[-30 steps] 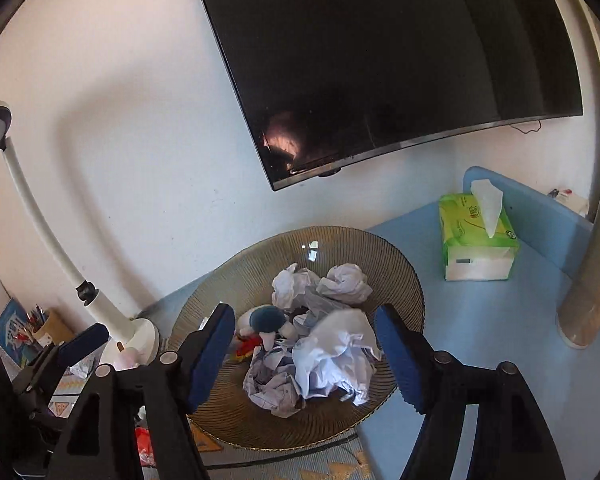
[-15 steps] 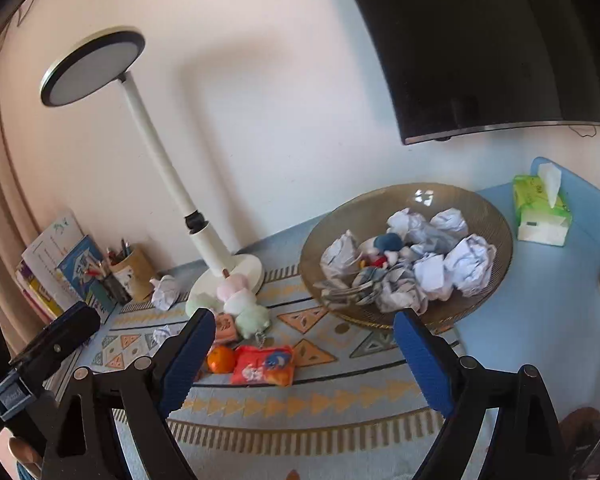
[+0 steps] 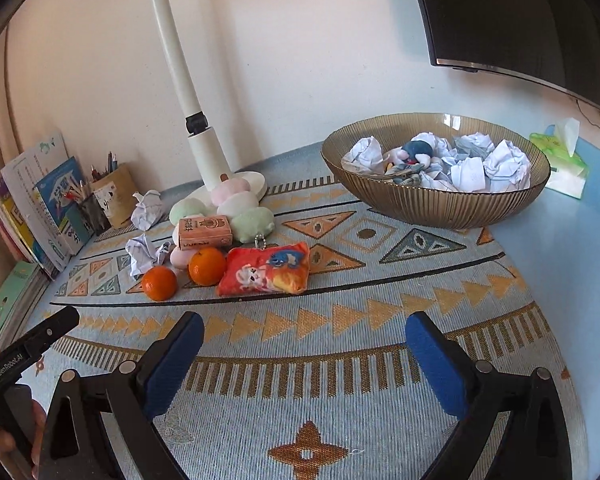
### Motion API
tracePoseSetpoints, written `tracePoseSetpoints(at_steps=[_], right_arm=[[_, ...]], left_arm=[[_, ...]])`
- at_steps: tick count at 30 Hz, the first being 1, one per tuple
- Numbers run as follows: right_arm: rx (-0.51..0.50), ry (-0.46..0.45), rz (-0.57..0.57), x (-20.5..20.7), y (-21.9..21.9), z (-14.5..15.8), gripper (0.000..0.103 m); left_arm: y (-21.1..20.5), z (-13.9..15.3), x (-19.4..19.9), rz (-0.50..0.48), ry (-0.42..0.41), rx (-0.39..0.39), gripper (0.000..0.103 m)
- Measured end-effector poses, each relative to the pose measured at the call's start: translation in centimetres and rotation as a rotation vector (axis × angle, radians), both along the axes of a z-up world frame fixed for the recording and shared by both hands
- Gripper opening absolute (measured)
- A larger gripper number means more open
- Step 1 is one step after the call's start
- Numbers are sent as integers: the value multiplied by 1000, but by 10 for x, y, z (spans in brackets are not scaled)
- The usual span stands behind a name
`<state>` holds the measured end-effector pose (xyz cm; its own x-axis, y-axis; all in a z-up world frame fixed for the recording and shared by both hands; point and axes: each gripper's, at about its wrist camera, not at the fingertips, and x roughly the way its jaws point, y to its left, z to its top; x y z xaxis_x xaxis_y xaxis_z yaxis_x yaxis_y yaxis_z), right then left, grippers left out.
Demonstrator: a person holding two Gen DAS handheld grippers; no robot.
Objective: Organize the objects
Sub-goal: 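Move both tools back toward the two oranges, then grasp an orange with the left tool while the right grasps the other orange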
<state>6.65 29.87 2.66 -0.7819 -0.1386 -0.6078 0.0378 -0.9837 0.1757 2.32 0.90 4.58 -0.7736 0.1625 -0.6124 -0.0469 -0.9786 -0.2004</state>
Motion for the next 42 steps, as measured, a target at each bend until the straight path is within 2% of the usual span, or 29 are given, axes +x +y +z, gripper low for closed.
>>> tracePoseSetpoints(at_steps=[3,6,9,21,25,28,30,32,34,36,38,40,42], right_arm=[[69,4,13,1,-12,0,101],[144,22,24,4,-24,0,101],[176,29,33,5,-30,0,103],[137,-24,40,-3,-25,-6,103],[97,-103,109,-15,-25,-14,103],[53,-114,139,-17,-22,-13,103],[29,-146,190,-23,-27,-8,103],[52,-171,251,-32,-39,5,98],[130,-167,312,-44,-55,18,94],[217,-148,361,-58,-71,22,80],[240,-152,404,-75,-80,14,64],[202,-188,447,-93,-86,3,60],[205,-212,447,-109,-92,-9,60]], left_arm=[[-1,0,2,-8,7,14,102],[2,-1,3,-15,0,-3,102],[7,0,5,-20,11,-30,102],[25,1,10,-57,30,-128,102],[30,1,8,-91,18,-148,102],[27,-2,0,-134,-38,-116,102],[25,0,-7,-157,-74,-61,102],[29,8,-13,-197,-85,-41,102],[43,16,-22,-260,-78,-112,102],[58,14,-35,-338,-96,-208,102],[69,6,-48,-406,-103,-251,96],[78,-5,-61,-453,-134,-270,78],[85,-14,-74,-454,-155,-287,77]])
